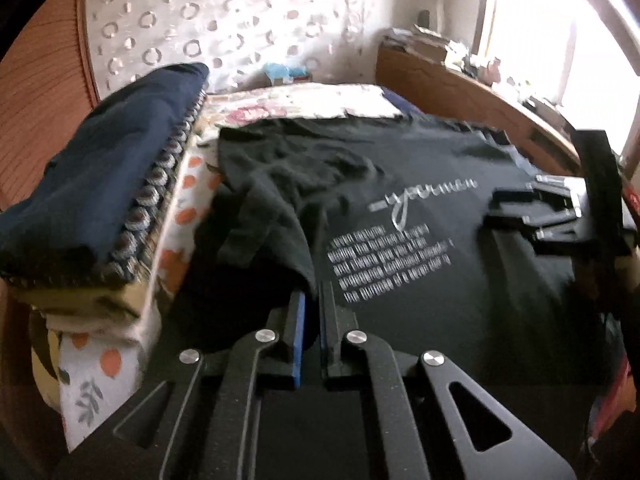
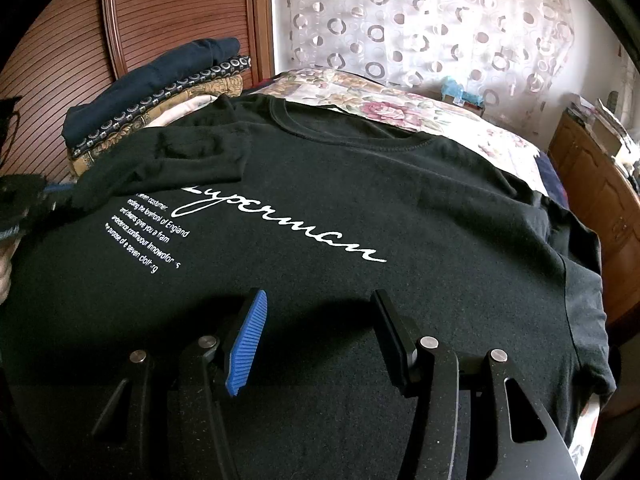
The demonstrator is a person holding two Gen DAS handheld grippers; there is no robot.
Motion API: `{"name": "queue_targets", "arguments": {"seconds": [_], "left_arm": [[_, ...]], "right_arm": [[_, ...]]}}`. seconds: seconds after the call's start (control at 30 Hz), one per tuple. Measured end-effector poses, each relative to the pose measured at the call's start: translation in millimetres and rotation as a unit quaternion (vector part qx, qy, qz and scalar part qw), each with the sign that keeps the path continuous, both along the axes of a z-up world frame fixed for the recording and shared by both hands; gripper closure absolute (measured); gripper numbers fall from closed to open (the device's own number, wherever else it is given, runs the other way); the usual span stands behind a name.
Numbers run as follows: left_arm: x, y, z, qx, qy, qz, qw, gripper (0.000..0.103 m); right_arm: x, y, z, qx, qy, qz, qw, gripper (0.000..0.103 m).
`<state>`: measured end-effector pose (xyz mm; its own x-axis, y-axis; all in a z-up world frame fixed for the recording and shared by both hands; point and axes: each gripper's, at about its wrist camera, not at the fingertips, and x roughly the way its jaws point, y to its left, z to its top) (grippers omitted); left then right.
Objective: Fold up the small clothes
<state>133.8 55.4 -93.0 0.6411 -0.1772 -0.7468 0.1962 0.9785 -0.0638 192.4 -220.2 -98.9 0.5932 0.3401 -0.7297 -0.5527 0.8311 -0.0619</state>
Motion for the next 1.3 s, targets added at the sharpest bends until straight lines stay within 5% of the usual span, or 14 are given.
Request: {"name": "queue_targets", "arguments": {"seconds": [0.17,0.3,0.4,0.7,1.03,1.2,1.3], "left_arm": [[-8.5,0.6,0.1,-0.019,0.012,-0.008,0.9997,0.094],[-19.7,6.6,16.8,-0.047,-0.013,-0.01,0.9987,0.06],[-20.9,11.4,27.8,-0.045,-0.033,-0.001,0.9985,0.058],[18.1,32.9,8.3,-0.015,0.0,0.064,0.9978,0.058],[22.1,19.4,-12.3,0.009,0.025,0.044,0.9987,0.059],[14.5,16.4,-5.4,0.018,0.005,0.035,0.9992,0.092],[5.9,7.7,4.1,0.021,-0.023,0.016,0.9994,0.096]], "right_arm": [[0.0,-0.1,-0.2,0.0,0.0,0.0,1.0,0.047],[-0.1,-0.3,-0.3,0.0,0.0,0.0,1.0,0.047],[0.2,-0.5,-0.5,0.0,0.0,0.0,1.0,0.047],[0.7,-0.9,-0.9,0.0,0.0,0.0,1.0,0.047],[0.0,-1.3,-1.0,0.0,0.0,0.0,1.0,0.046],[0.9,-1.6,-1.4,0.0,0.0,0.0,1.0,0.046],[0.9,-1.7,-1.5,0.0,0.0,0.0,1.0,0.046]]}}
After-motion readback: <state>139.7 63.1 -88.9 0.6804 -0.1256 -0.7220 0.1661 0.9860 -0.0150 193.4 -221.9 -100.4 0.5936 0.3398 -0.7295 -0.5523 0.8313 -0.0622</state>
